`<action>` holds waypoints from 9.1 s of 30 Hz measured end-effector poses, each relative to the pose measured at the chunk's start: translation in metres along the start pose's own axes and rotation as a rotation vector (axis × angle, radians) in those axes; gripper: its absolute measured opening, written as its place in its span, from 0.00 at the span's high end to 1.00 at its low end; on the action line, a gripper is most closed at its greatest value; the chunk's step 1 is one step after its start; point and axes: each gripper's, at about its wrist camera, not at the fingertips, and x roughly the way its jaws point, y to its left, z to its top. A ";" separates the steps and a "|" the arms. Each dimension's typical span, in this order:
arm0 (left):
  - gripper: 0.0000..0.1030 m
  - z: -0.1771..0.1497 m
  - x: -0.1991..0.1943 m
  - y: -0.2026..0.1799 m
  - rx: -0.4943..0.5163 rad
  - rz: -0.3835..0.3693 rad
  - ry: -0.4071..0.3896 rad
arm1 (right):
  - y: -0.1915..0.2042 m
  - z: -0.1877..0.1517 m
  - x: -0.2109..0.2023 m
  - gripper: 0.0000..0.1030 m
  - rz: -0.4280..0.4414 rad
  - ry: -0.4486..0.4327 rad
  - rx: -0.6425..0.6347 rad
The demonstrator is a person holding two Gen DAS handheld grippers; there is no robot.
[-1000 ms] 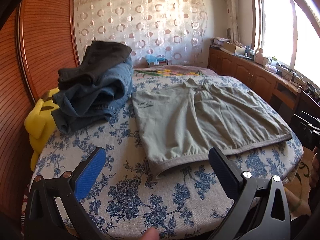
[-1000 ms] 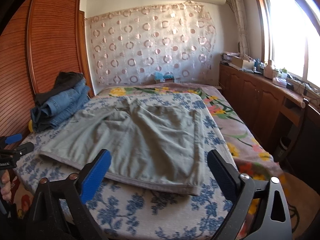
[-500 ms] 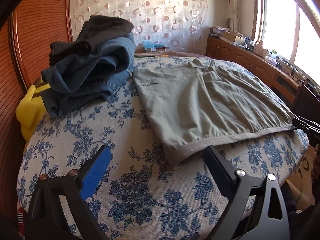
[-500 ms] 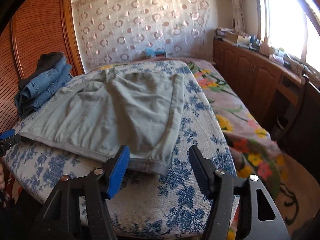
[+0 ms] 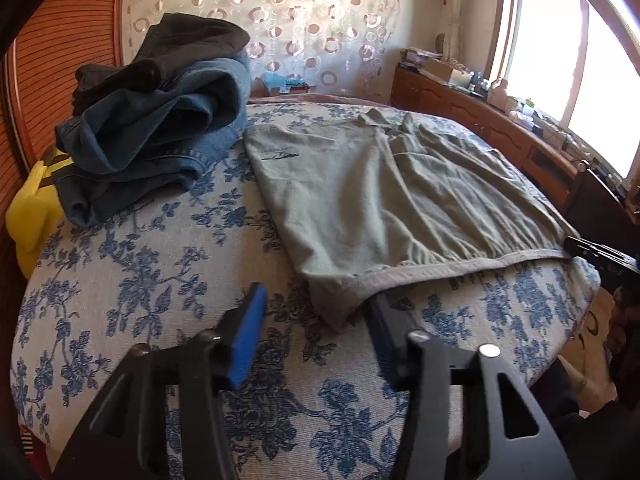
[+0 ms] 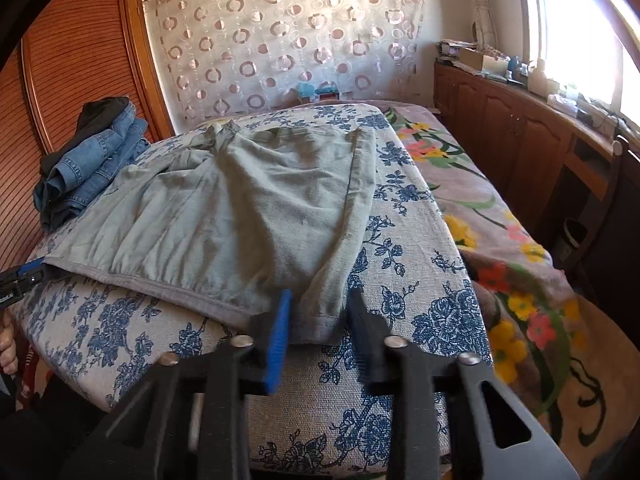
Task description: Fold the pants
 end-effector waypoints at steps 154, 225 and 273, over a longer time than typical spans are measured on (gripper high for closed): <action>0.46 -0.014 -0.012 -0.004 0.006 -0.024 0.008 | 0.111 0.141 0.151 0.94 0.349 0.031 -0.271; 0.52 0.000 -0.022 -0.039 0.070 -0.089 0.013 | 0.091 0.066 0.138 0.52 0.208 0.073 -0.337; 0.98 -0.020 -0.044 -0.013 0.025 -0.068 0.036 | 0.064 0.062 0.136 0.52 0.237 0.042 -0.232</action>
